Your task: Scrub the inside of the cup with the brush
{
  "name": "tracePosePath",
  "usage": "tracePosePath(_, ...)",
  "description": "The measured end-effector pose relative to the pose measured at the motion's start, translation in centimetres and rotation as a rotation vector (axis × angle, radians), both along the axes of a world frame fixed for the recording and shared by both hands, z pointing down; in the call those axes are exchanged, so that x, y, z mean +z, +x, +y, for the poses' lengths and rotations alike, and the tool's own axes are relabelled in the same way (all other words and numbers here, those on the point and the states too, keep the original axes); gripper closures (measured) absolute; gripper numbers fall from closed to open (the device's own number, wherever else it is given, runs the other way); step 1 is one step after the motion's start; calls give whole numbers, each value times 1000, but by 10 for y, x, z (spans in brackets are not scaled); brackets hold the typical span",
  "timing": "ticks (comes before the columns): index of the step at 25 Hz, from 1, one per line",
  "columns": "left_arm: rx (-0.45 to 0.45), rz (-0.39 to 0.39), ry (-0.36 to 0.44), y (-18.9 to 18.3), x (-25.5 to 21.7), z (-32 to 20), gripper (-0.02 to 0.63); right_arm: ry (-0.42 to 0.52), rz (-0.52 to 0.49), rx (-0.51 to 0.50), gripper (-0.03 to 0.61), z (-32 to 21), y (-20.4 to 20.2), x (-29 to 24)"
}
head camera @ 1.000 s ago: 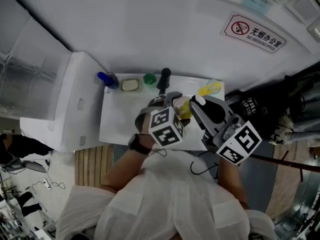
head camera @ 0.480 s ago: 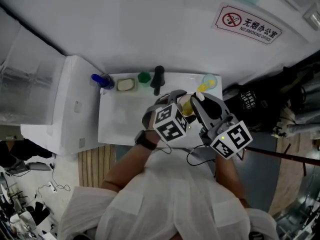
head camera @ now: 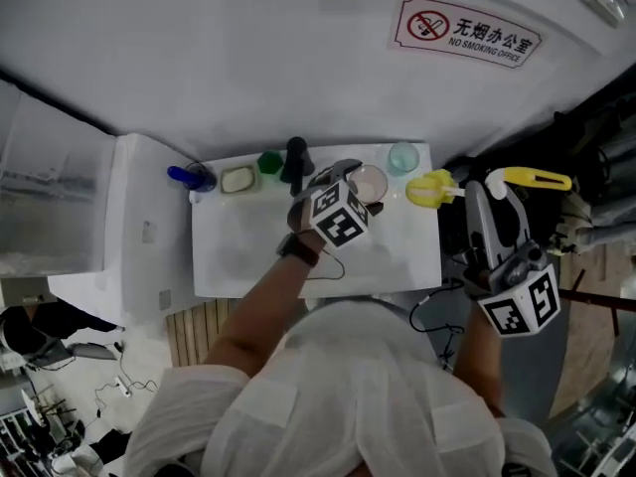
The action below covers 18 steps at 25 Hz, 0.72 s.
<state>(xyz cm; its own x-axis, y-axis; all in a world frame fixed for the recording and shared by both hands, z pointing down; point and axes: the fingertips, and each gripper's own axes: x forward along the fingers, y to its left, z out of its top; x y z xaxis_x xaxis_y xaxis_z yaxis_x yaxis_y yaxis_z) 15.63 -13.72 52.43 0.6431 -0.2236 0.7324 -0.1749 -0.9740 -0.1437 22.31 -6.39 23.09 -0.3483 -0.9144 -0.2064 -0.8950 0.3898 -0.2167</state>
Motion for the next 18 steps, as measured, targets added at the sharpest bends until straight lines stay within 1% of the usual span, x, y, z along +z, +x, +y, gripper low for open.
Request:
tracePosePath(5,-47,-16,12,11,24,-31,230,-47,-11,51,537,12,27,18)
tracePosePath(9,-87,6,8,21,46,-56,230,-69,-12,78,537,20,42,26)
tracePosePath(11,-87,0,3,26,59,-63,230,-79,-10,92,537,23,50,28)
tracePosePath(14,-77,-37,9,31,79,-71,230,-97,-8,118,537,29,60,33)
tracePosePath(18,-89,-46,15,35,93,-79,230,-110,-10,149,537,36,72,38)
